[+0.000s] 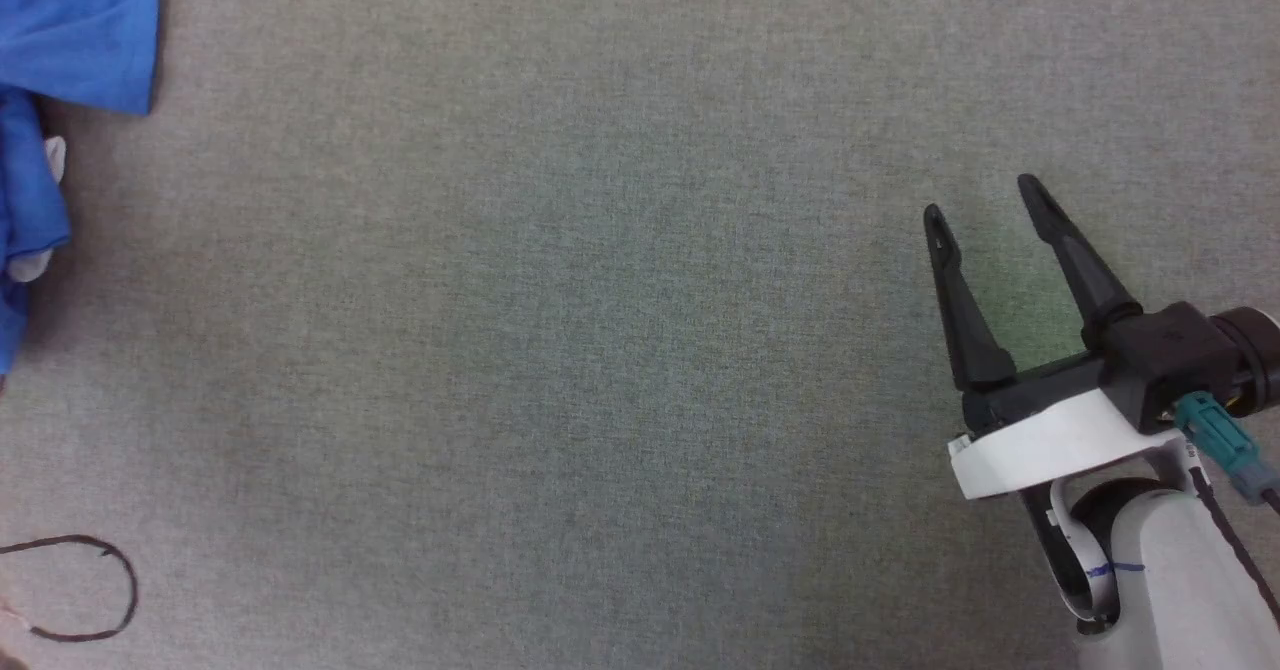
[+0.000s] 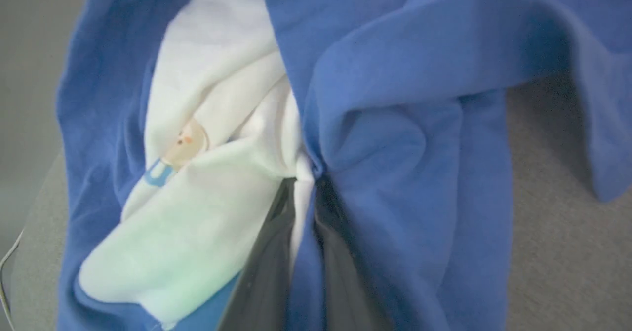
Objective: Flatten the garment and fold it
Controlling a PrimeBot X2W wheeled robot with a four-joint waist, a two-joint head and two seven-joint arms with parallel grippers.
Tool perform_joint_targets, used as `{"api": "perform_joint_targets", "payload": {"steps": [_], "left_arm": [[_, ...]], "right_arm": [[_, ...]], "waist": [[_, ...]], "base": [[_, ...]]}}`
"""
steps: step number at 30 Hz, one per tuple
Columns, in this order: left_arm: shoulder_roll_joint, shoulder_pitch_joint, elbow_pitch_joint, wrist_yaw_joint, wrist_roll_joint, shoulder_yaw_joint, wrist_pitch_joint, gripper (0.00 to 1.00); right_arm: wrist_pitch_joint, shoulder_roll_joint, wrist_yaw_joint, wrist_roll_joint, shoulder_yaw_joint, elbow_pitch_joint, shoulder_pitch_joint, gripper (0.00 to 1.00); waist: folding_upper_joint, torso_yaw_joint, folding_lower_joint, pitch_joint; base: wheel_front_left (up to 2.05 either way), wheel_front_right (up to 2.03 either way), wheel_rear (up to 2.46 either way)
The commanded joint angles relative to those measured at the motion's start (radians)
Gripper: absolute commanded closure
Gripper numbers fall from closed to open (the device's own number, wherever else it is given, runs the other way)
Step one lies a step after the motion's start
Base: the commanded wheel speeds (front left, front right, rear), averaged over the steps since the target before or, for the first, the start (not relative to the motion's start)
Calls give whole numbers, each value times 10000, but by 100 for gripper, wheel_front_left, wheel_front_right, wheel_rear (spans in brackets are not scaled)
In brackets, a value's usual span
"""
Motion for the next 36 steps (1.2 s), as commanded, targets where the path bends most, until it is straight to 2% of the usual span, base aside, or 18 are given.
{"api": "perform_joint_targets", "payload": {"steps": [1, 3, 6, 11, 16, 21, 26, 30, 36], "left_arm": [[166, -48, 207, 82, 124, -24, -137, 100], [380, -225, 220, 24, 359, -186, -891, 100], [611, -618, 390, 167, 626, -291, -2163, 100], [1038, -1469, 477, -263, 1283, -973, -4857, 100], [923, -2546, 603, -742, 1507, -1497, -7388, 100], [61, -3376, 654, -1133, 1221, -1804, -8634, 100], [-1123, -3507, 272, -1415, 1028, -2358, -9002, 100], [-2046, -3065, -294, -1625, 866, -2918, -9124, 100], [-3774, -1504, -1470, -1769, 274, -3789, -9057, 100]], "right_arm": [[-68, 3, -9, 59, 26, 20, -130, 0], [-126, 31, -9, 97, 20, 163, -73, 0], [-206, 77, -9, 153, -22, 367, 35, 0], [-306, 130, -9, 310, -150, 616, 277, 0], [-416, 144, -9, 644, -368, 801, 622, 0], [-421, 146, -9, 897, -640, 828, 926, 0], [-351, 147, -9, 1001, -949, 775, 1187, 0], [-279, 147, -9, 1083, -1093, 696, 1350, 0], [-246, 148, -9, 1227, -1490, 603, 1667, 0]], "waist": [[0, -18, -2, -190], [0, -17, -2, -476], [0, -21, -2, -997], [0, -21, -2, -1857], [0, -110, -2, -2734], [0, -404, -2, -3308], [0, -888, -2, -3735], [0, -1398, -2, -3930], [0, -1924, -2, -4046]], "base": [[0, 0, 0], [0, 0, 0], [0, 0, 0], [0, 0, 0], [0, 0, 0], [0, 0, 0], [0, 0, 0], [0, 0, 0], [0, 0, 0]]}}
